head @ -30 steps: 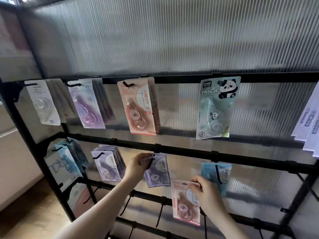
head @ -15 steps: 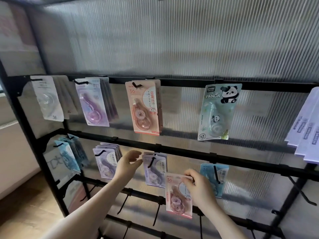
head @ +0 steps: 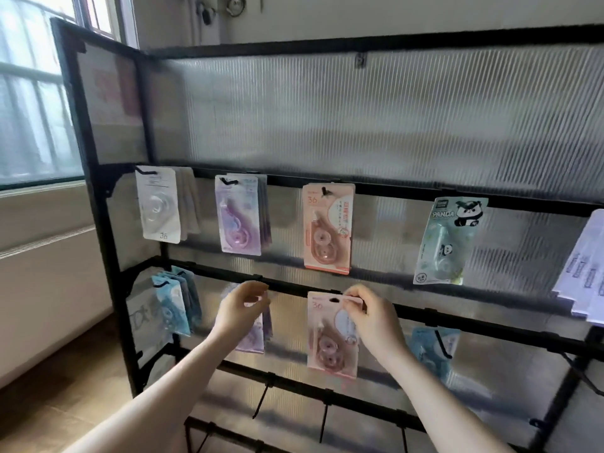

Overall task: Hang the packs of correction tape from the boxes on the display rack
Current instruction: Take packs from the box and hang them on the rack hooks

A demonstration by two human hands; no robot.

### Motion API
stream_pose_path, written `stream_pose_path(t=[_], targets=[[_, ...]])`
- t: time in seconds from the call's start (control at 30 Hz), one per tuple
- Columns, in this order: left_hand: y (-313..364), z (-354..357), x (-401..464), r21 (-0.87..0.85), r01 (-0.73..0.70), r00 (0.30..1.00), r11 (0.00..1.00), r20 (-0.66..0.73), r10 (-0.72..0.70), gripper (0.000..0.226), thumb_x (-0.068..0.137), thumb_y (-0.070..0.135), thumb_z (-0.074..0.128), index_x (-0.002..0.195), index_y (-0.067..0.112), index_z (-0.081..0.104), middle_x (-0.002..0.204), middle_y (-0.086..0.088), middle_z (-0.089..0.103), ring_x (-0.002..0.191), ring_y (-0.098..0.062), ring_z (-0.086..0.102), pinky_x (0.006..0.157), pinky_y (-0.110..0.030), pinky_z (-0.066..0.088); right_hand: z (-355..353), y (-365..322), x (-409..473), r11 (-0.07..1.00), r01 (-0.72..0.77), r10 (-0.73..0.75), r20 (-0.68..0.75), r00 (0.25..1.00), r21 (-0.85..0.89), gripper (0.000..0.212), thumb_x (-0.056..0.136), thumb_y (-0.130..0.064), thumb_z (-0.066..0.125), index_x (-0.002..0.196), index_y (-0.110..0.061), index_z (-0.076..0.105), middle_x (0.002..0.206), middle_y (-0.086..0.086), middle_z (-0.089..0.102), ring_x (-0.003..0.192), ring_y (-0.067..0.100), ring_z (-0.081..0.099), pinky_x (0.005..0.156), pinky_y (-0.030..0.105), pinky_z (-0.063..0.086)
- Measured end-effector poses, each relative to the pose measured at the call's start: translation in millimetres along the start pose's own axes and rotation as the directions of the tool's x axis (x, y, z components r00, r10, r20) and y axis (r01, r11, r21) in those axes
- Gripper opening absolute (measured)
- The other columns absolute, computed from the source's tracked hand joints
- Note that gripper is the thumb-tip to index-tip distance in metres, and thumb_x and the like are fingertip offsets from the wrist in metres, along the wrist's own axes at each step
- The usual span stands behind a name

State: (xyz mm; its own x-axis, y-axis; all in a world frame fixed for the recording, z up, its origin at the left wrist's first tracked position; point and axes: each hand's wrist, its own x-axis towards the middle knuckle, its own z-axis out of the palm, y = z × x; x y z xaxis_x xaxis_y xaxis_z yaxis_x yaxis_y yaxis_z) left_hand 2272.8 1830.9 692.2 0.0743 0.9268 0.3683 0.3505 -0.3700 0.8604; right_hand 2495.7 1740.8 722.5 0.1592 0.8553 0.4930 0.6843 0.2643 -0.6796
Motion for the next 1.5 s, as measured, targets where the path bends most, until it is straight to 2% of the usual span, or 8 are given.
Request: stream_pose_path(t=[0.13, 0.3, 0.5, 0.7, 0.87, 1.1, 1.2, 1.5], targets=[[1.8, -24.3, 4.8, -0.036, -0.023, 1.000, 0.999, 0.009, 0.023, 0.023, 0.083, 0.009, 0.067, 0.101, 0.022, 0.062, 0.093, 0.009, 0.065, 0.085, -0.005, 0.061, 0.073, -0.013, 0.047, -1.7, -44.9, 26.0, 0.995, 0.085, -0.081, -0.088, 0.993, 0.049, 0.006, 0.091, -0.013, 0.057, 0.088, -0.017, 0.059, 0.079, -0.015, 0.059, 0.075, -0.004, 0.055, 0.060, 0.011, 0.042], [-4.1, -43.7, 10.4, -0.059, -0.046, 0.999, 0.997, 0.024, 0.047, 0.027, 0.083, 0.008, 0.066, 0.092, 0.032, 0.061, 0.091, 0.011, 0.065, 0.084, -0.006, 0.062, 0.069, -0.013, 0.045, -9.0, -85.6, 54.7, 0.981, 0.192, -0.179, -0.235, 0.955, 0.031, 0.008, 0.092, -0.011, 0.056, 0.091, -0.005, 0.060, 0.083, -0.008, 0.060, 0.068, -0.001, 0.054, 0.053, 0.010, 0.040], [-9.8, -51.4, 15.3, -0.094, -0.041, 0.998, 0.995, 0.048, 0.045, 0.029, 0.083, 0.006, 0.065, 0.089, 0.034, 0.062, 0.090, 0.007, 0.068, 0.080, -0.012, 0.064, 0.074, -0.024, 0.050, -16.4, -107.0, 93.2, 0.966, 0.201, -0.249, -0.383, 0.890, -0.163, 0.012, 0.090, -0.011, 0.057, 0.093, 0.000, 0.062, 0.107, 0.010, 0.055, 0.101, 0.023, 0.054, 0.083, 0.025, 0.038], [-10.6, -50.1, 19.9, -0.102, -0.055, 0.996, 0.993, 0.061, 0.062, 0.024, 0.085, 0.010, 0.065, 0.091, 0.034, 0.061, 0.090, 0.010, 0.067, 0.082, -0.007, 0.063, 0.071, -0.018, 0.049, -16.3, -105.6, 117.7, 0.957, 0.190, -0.253, -0.311, 0.916, -0.218, 0.011, 0.093, -0.013, 0.052, 0.092, -0.003, 0.056, 0.101, 0.007, 0.056, 0.100, 0.026, 0.054, 0.082, 0.038, 0.042], [-15.0, -48.7, 22.9, -0.104, -0.057, 0.996, 0.993, 0.069, 0.064, 0.022, 0.086, 0.014, 0.065, 0.091, 0.035, 0.062, 0.091, 0.010, 0.067, 0.083, -0.007, 0.063, 0.070, -0.018, 0.050, -16.6, -108.5, 121.8, 0.980, 0.162, -0.183, -0.218, 0.958, -0.112, 0.012, 0.097, -0.019, 0.044, 0.096, -0.009, 0.051, 0.102, 0.004, 0.062, 0.096, 0.020, 0.055, 0.071, 0.028, 0.036], [-25.6, -49.3, 25.6, -0.086, -0.050, 0.995, 0.995, 0.078, 0.057, 0.025, 0.086, 0.007, 0.062, 0.089, 0.032, 0.062, 0.092, 0.012, 0.066, 0.083, -0.004, 0.062, 0.071, -0.016, 0.048, -12.6, -102.3, 108.9, 0.975, 0.220, -0.206, -0.373, 0.905, -0.005, 0.008, 0.095, -0.011, 0.049, 0.093, -0.012, 0.057, 0.089, -0.007, 0.062, 0.089, 0.010, 0.057, 0.067, 0.018, 0.041], [-28.0, -48.6, 27.6, -0.090, -0.041, 0.996, 0.995, 0.081, 0.049, 0.026, 0.086, 0.006, 0.062, 0.088, 0.033, 0.062, 0.091, 0.010, 0.066, 0.084, -0.005, 0.062, 0.071, -0.014, 0.047, -13.5, -99.5, 110.5, 0.977, 0.213, -0.183, -0.405, 0.896, 0.028, 0.012, 0.093, -0.008, 0.050, 0.094, -0.010, 0.062, 0.087, -0.008, 0.062, 0.090, 0.013, 0.060, 0.074, 0.026, 0.045], [-34.4, -38.7, 33.0, -0.096, -0.014, 0.994, 0.995, 0.103, 0.024, 0.021, 0.085, 0.009, 0.063, 0.090, 0.029, 0.065, 0.091, 0.008, 0.069, 0.085, -0.006, 0.063, 0.069, -0.012, 0.046, -17.7, -89.1, 130.8, 0.957, 0.158, -0.227, -0.289, 0.930, -0.241, 0.021, 0.092, -0.006, 0.048, 0.109, -0.008, 0.061, 0.109, 0.005, 0.065, 0.103, 0.021, 0.057, 0.078, 0.026, 0.040]])
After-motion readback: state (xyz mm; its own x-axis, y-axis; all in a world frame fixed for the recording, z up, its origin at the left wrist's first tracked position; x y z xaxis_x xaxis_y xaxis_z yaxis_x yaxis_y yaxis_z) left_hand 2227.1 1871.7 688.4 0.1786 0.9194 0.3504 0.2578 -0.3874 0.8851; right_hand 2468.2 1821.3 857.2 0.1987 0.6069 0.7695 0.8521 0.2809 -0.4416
